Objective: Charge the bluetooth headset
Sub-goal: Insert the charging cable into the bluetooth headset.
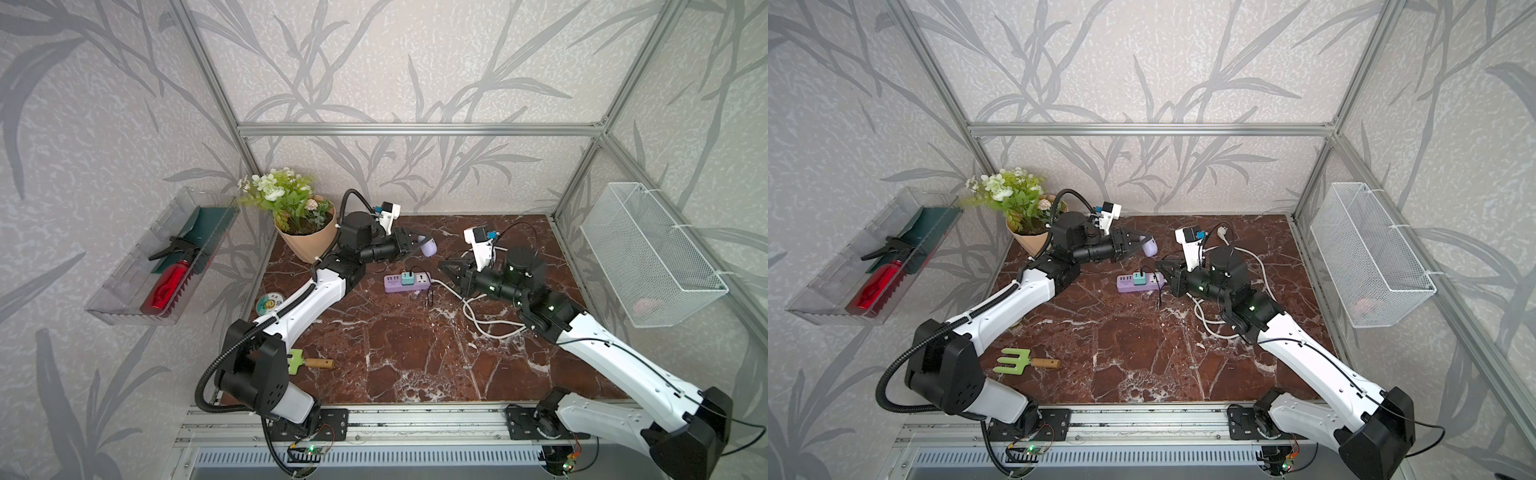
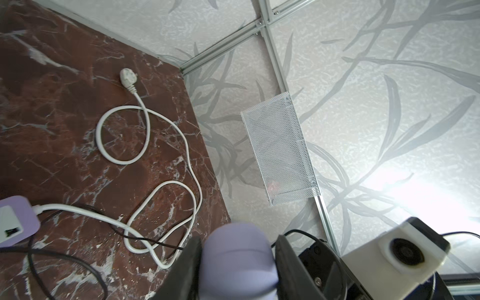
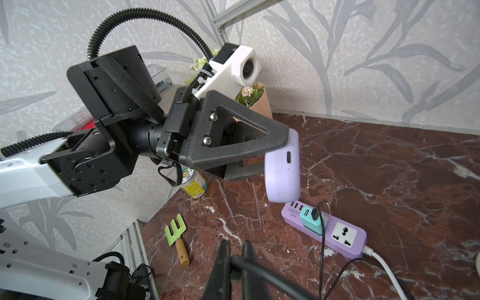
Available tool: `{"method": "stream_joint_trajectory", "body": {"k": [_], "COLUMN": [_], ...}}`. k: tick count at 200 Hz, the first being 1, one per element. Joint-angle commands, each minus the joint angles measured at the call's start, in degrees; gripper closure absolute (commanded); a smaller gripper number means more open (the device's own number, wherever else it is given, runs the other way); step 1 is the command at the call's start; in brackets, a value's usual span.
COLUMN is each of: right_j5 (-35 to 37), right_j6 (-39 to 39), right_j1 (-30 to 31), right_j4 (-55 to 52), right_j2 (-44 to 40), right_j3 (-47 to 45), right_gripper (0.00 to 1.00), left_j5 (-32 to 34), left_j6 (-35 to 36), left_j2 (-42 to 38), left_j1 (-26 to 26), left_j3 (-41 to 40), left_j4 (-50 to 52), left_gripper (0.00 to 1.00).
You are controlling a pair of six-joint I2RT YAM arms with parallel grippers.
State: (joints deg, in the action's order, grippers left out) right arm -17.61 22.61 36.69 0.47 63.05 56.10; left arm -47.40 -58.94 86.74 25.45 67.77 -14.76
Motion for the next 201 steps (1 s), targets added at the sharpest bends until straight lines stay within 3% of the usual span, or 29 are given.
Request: {"method": "stream_joint_trajectory", "body": {"k": [1,63,201], "right_j5": [0.2,2.4,8.9], "right_j6": [-2.5,-7.1,-3.3], "right_j1": [-0.6,-2.8,-3.1], "right_j4": [5.4,9.1,12.1], "right_j2": [-2.3,-4.0,0.8], "right_j3": [0.1,0.6,2.9], "right_gripper": [1.00,1.00,1.00], "left_j5": [-4.5,-6.5,-6.8], "left_j6": [-3.4,-10.3,-11.2], "left_j2": [-1.1,-0.8,-1.6], "left_j1": [1.2,2.7,3.1], "left_j3": [0.5,1.1,2.2], "left_j4": [-6.8,-10.1,-9.9], "left_gripper": [0.88,0.90,0.93]}}
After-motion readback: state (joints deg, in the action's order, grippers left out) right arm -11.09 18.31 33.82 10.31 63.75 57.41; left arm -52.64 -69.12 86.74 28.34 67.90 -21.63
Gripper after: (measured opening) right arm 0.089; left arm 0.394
